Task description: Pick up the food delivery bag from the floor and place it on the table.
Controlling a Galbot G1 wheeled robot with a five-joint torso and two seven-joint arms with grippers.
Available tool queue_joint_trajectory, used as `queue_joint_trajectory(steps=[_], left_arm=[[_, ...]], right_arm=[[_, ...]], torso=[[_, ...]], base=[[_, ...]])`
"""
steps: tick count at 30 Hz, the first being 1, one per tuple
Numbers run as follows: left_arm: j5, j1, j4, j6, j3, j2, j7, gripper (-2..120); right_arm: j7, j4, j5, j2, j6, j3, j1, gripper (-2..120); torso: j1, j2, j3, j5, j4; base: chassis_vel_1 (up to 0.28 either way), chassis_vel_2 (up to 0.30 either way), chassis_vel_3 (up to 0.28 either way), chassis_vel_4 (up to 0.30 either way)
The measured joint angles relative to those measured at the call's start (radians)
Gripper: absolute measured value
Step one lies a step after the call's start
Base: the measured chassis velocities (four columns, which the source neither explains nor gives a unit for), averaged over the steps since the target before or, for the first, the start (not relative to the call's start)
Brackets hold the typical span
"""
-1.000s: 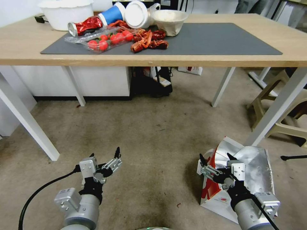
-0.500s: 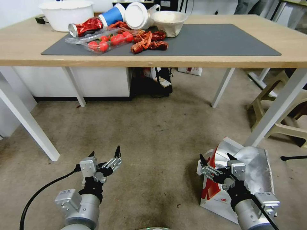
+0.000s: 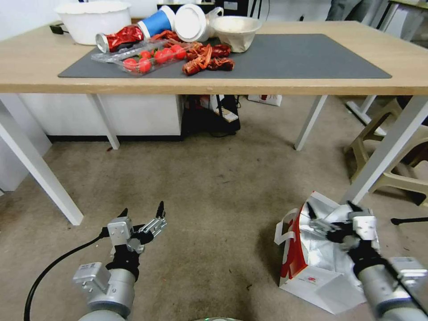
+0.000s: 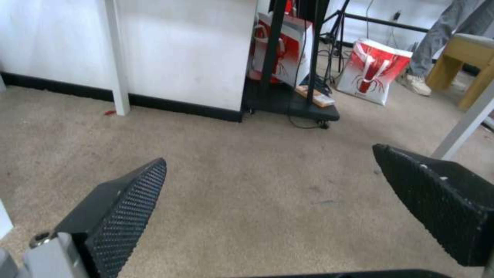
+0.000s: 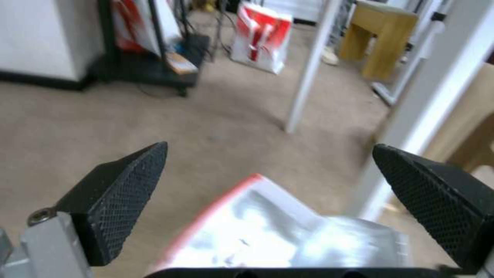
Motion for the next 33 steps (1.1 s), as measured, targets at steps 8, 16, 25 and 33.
queue_joint_trajectory(steps=[8,16,25,33], left_arm=[[-0.005,-0.005,0.009,0.001,0.003,-0.001,0.0,100],[0.006,-0.006,0.016,0.001,0.017,0.0,0.0,100],[0.008,-0.016,0.027,0.008,0.02,-0.002,0.002,100],[-0.007,-0.025,0.037,0.017,0.005,0.009,0.002,100]], right_arm=[[0.009,-0.184,0.031,-0.147,-0.039,0.078,0.057,100],[0.017,-0.334,-0.015,-0.222,-0.044,0.058,0.107,100],[0.04,-0.426,-0.019,-0.263,-0.055,0.006,0.163,100],[0.052,-0.536,-0.015,-0.3,-0.093,-0.056,0.255,100]], torso=[[0.0,0.0,0.0,-0.0003,0.0001],[0.0,0.001,0.0,-0.0004,-0.0002],[0.0,0.001,0.0,-0.0004,0.0002],[0.0,0.001,0.0,-0.0003,0.0001]], base=[[0.0,0.0,0.0,0.0],[0.0,0.0,0.0,0.0],[0.0,0.0,0.0,0.0],[0.0,0.0,0.0,0.0]])
